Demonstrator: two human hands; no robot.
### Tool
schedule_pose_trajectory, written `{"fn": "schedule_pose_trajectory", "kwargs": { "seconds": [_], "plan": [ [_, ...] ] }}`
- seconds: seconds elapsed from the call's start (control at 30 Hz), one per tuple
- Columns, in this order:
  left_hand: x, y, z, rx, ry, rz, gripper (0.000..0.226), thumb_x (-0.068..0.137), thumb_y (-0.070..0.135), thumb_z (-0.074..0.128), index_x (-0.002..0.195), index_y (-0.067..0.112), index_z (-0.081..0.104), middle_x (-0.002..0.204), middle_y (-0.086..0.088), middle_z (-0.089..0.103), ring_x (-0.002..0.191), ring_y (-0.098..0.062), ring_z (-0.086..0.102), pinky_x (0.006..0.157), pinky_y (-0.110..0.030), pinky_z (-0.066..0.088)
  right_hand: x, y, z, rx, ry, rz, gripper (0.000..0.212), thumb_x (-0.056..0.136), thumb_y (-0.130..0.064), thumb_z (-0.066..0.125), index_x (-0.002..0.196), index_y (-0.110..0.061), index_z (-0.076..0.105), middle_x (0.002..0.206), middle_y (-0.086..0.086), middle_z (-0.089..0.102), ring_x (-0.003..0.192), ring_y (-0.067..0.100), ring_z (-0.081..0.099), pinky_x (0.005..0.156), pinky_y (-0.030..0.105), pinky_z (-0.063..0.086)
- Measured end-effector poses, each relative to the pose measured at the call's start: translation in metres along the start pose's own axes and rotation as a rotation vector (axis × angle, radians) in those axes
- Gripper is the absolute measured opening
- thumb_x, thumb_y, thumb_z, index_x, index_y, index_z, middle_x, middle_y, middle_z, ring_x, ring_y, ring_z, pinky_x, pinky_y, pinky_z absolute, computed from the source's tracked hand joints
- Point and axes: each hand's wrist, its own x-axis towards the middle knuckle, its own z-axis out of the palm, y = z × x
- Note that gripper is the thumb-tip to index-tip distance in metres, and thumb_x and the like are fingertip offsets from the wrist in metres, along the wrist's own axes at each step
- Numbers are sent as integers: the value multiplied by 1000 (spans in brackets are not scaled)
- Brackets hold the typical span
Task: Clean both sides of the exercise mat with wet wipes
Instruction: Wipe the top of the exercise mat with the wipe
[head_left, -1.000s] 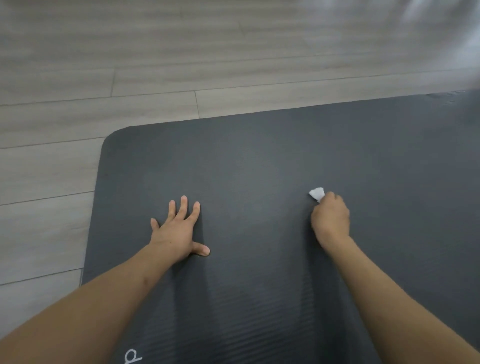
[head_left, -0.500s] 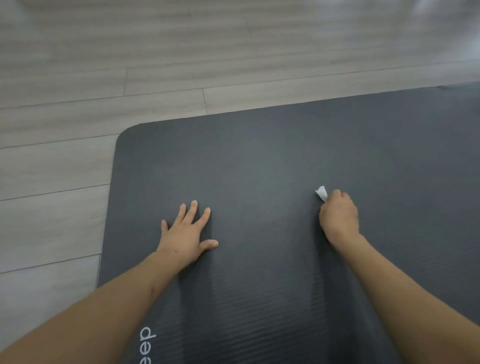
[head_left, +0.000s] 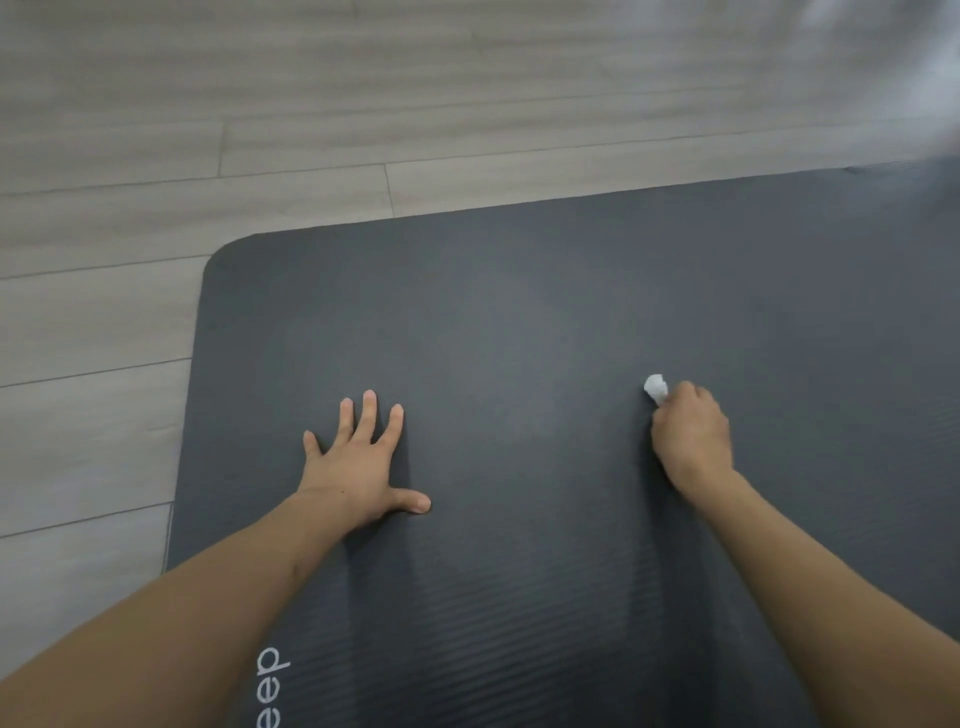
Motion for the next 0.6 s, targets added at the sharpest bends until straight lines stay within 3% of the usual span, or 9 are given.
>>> {"fn": "schedule_pose_trajectory", "kwargs": {
  "seconds": [0.13, 0.27, 0.33, 0.5, 0.6],
  "plan": [
    [2, 1, 3, 14, 0, -3, 134, 72, 88, 62, 161, 33, -23, 165, -2, -38, 153, -30, -32, 122, -72, 4, -53, -72, 38, 125, 15, -47, 22, 89, -1, 50, 108, 0, 61, 105, 22, 61, 96, 42, 60, 83, 45, 48],
    [2, 0, 3, 16, 10, -11, 133, 72, 88, 61, 161, 33, -22, 165, -2, -38, 154, -29, -31, 122, -71, 5, -136, -142, 57, 112, -254, -555, 10, 87, -2, 56, 97, -3, 58, 97, 16, 60, 89, 37, 59, 71, 43, 49],
    [-1, 2, 4, 14, 13, -8, 130, 75, 87, 61, 161, 34, -20, 166, -1, -36, 154, -29, -31, 122, -71, 6, -112, -119, 47, 99, -233, -624, 6, 88, -2, 54, 93, -4, 58, 97, 18, 60, 91, 39, 59, 74, 45, 48],
    [-6, 6, 7, 48, 26, 22, 112, 84, 82, 55, 162, 41, -16, 166, 6, -35, 155, -27, -28, 118, -76, 13, -6, 0, 3, 4, -33, -31, 12, 94, -6, 47, 98, 2, 55, 108, 26, 58, 98, 45, 57, 81, 47, 44],
    [-5, 6, 6, 38, 2, 18, 114, 83, 81, 58, 161, 42, -16, 166, 8, -34, 156, -26, -27, 116, -78, 15, -18, -16, 12, 39, 63, 81, 22, 92, -6, 47, 108, 2, 59, 111, 25, 62, 101, 44, 59, 88, 47, 47]
  ]
}}
